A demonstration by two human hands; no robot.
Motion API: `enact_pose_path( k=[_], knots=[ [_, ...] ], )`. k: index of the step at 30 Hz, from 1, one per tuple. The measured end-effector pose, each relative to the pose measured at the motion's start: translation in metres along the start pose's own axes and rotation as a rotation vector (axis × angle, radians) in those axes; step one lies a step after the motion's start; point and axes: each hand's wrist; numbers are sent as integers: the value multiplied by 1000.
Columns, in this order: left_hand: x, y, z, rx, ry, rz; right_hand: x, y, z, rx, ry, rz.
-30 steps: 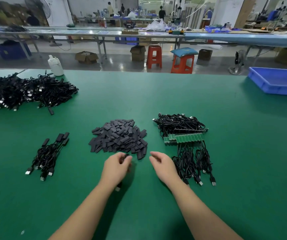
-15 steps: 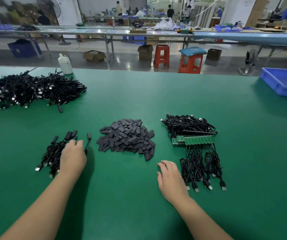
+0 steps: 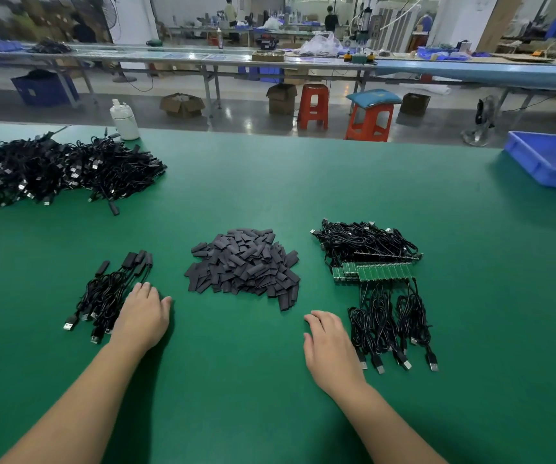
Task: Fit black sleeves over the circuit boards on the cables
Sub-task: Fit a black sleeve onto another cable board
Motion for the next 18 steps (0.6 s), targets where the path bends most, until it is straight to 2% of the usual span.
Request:
enact_pose_path(
  k=[4,6,10,14,16,18],
  knots=[
    [50,12,9,271,11,269,-1,2,-1,-23,-1,16],
    [92,25,19,343,19,424,-2,5,-5,-42,17,30],
    [181,44,44,263,-2,621,-2,26,-31,-22,-35,-33],
    [240,40,69,167,-111,626,24,57,-72,205,-52,39],
    [247,31,78,153,-162,633,45,69,-90,143,-19,185],
    [247,24,82,174,-208,612,65,76,-107,-19,-19,280]
  ],
)
Point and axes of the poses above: each hand's wrist, its own z-axis away from the middle knuckle, its own y-axis out of the back of the hand, x = y × z, and after that the axes turned 14 degrees about x, right-handed
